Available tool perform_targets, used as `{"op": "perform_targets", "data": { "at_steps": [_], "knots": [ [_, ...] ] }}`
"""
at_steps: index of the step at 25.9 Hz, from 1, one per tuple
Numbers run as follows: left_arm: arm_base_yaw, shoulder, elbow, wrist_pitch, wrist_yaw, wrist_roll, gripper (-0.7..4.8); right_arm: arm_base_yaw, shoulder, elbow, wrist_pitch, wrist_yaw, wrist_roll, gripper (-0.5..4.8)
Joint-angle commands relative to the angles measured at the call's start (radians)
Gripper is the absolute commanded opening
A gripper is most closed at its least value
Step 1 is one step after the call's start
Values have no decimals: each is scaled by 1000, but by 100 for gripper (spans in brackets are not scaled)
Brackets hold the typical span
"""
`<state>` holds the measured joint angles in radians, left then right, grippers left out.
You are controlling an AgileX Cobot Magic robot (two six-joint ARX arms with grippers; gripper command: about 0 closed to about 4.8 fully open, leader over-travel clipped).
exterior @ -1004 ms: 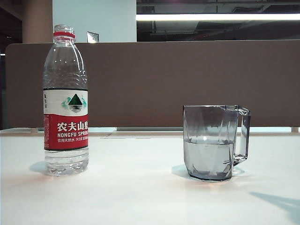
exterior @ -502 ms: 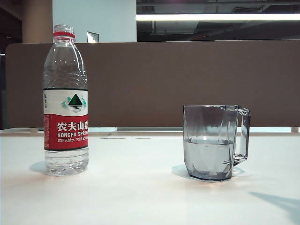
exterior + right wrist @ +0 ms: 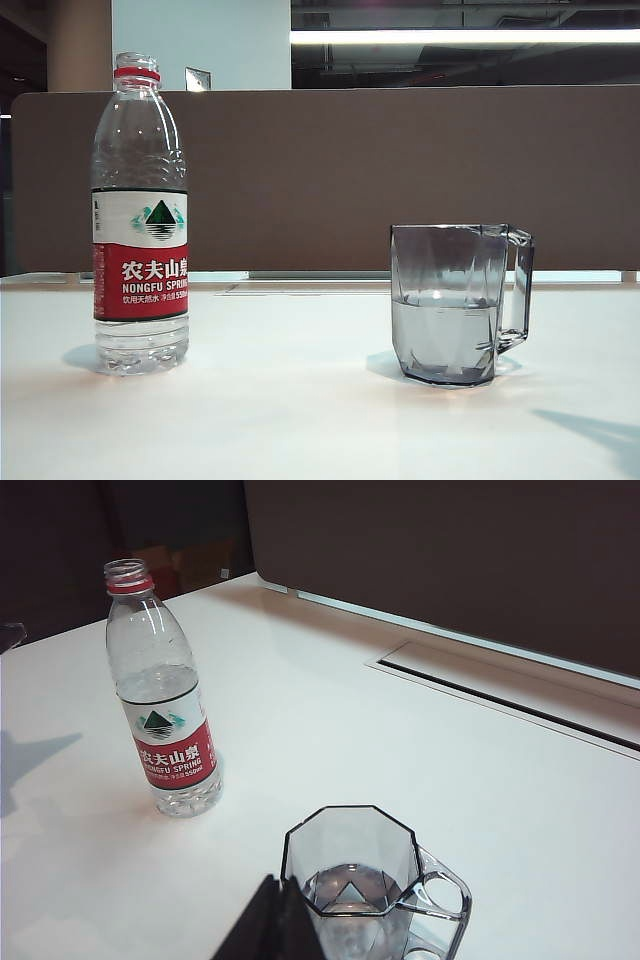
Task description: Pick up the mineral water bottle with the left hand on the table and pour water into the mug until it's half full.
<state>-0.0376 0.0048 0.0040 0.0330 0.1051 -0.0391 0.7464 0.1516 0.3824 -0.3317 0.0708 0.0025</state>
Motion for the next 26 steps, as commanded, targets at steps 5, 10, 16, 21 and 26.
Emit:
{"op": "perform_targets", "data": {
  "at_steps": [5,10,16,21,26],
  "knots": [
    [0,0,5,14,4,-2,-6,1,0,6,18,-2,-3,-8],
    [0,0,5,14,4,-2,-6,1,0,6,18,-2,-3,-8],
    [0,0,5,14,3,-2,-6,-28,-14,-103,133,14,-3,-8],
    [0,0,5,14,4,-2,-6,-201,-27,-241,174,17,-3,-8],
    [0,0,5,14,3,-1,-6,-423,-45,-323,393,23,-3,-8]
  ]
}}
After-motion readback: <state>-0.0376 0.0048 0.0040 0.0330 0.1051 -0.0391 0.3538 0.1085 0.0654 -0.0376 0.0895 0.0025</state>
